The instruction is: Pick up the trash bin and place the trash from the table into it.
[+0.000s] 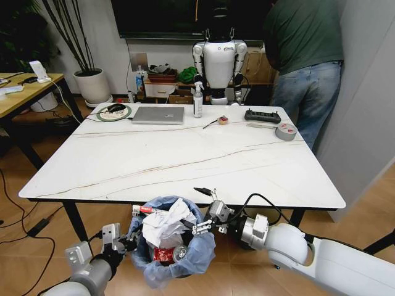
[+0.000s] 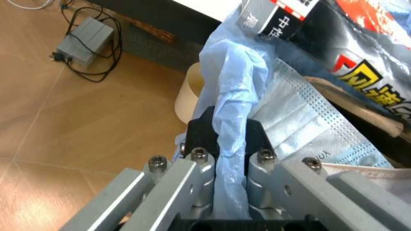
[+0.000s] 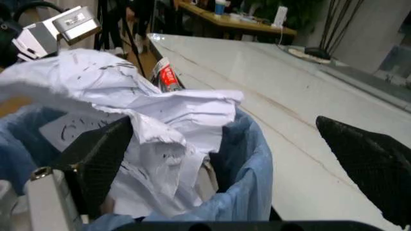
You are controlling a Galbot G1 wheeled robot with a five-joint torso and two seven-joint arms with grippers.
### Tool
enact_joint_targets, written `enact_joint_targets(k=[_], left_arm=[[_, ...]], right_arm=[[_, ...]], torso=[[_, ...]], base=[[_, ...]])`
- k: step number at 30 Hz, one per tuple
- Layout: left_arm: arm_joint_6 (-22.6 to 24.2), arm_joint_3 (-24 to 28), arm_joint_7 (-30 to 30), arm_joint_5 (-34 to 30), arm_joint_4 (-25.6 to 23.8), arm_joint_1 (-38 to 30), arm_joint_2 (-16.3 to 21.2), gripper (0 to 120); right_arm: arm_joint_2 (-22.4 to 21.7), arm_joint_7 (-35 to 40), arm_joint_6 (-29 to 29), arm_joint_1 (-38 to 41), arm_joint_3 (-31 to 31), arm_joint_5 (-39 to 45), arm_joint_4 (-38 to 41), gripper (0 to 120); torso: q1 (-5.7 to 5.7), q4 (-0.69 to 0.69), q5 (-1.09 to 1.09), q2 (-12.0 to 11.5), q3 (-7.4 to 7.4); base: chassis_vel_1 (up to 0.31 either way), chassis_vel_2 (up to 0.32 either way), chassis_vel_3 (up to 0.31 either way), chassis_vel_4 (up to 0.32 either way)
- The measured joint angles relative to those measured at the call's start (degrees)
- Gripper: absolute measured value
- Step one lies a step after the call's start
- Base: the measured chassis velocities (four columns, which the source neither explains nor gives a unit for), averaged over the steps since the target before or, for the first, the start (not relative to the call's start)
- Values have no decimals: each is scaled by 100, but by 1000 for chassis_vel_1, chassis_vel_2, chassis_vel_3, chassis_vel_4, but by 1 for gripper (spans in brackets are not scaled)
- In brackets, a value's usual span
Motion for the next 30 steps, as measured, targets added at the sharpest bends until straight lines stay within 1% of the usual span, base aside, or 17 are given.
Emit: enact_joint_targets(k=[2,3,4,8,10,15,19,22,23,24,27,30], left_arm=[[0,0,2,-1,8,-4,-2,2],[0,0,2,-1,8,-4,-2,2],[0,1,2,-1,9,-6,-2,2],[-2,2,5,-3,9,-13,-2,2],[-2,2,5,-3,9,-11,-2,2],[-2,2,4,-6,-1,-1,-7,2],[-2,4,5,-5,-10,12,-17,2],[-3,13,5,10,-10,32,-35,2],[-4,18,5,20,-8,44,-37,2],[-4,18,5,20,-8,44,-37,2],[-10,35,8,53,-7,66,-37,2],[-24,11,24,120,-30,156,-83,2]], right_arm=[[-104,115,-263,-6,-29,307,202,100],[-104,115,-263,-6,-29,307,202,100],[-138,197,-400,-4,-40,481,314,100],[-166,663,-1186,146,-35,1539,800,100],[-190,788,-1431,211,-29,1841,955,100],[-270,898,-1637,186,-30,1994,1113,100],[-283,900,-1587,167,-19,1911,1072,100],[-240,924,-1410,224,100,1871,1040,100],[-214,1004,-1269,260,162,1833,1033,100],[-214,1004,-1269,260,162,1833,1033,100],[-129,1372,-633,292,446,1530,935,100],[-51,1681,-308,156,1031,1547,813,100]], torso=[[0,0,0,0,0],[0,0,0,0,0],[0,0,0,0,0],[0,1,0,0,0],[0,1,-1,0,0],[0,0,0,0,0],[0,0,0,0,0],[0,0,0,0,0],[0,1,0,0,0],[0,1,0,0,0],[0,0,0,0,0],[0,1,0,0,0]], base=[[0,0,0,0],[0,0,0,0],[0,0,0,0],[0,0,0,0],[0,0,0,0],[0,0,0,0],[0,0,0,0],[0,0,0,0],[0,0,0,0],[0,0,0,0],[0,0,0,0],[0,0,0,0]])
